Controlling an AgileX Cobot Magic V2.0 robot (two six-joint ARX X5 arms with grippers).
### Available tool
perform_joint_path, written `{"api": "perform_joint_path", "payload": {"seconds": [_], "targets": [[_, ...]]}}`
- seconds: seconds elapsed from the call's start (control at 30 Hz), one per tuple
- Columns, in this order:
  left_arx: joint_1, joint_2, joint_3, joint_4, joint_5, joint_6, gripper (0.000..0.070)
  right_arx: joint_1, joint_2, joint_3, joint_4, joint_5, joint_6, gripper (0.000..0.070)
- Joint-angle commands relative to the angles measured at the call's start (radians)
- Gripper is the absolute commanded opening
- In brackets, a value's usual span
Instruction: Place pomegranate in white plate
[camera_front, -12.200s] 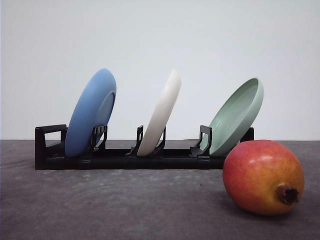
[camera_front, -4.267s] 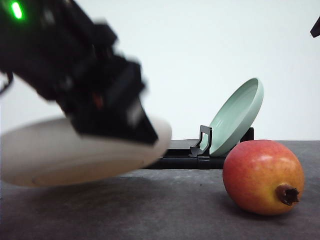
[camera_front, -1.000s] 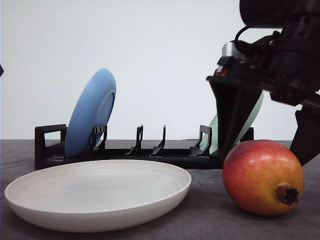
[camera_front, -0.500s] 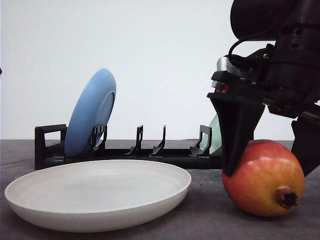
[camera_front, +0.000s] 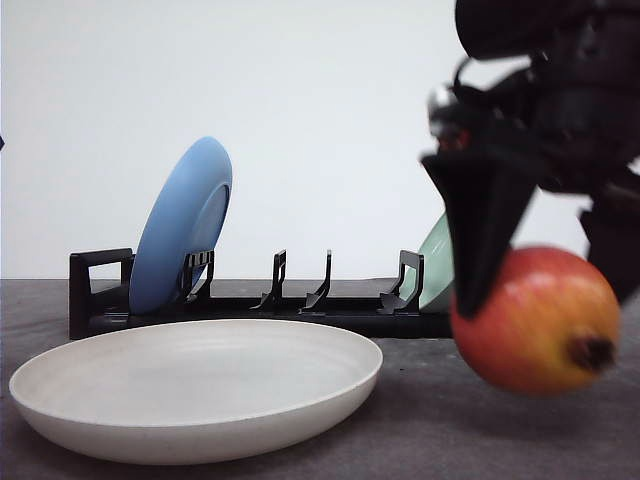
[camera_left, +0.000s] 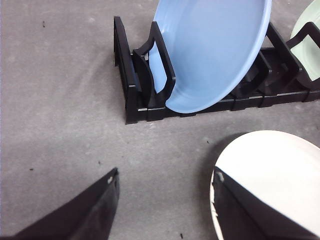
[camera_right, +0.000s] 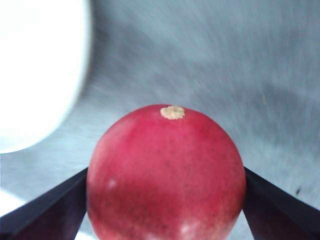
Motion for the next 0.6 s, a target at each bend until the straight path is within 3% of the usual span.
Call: {"api": "perform_joint_path", "payload": {"seconds": [0.0,0.57], "targets": [[0.000,0.003,0.011,0.010,-0.002,0.008,0.0353,0.019,0.023,0.047,-0.019,-0.001,-0.059,0.0502],[-0.001,0.003,0.011,0.011,-0.002,0.008,0.0353,0.201,0.349,0.391,-0.004,0.025,-0.135,0.0502]]}}
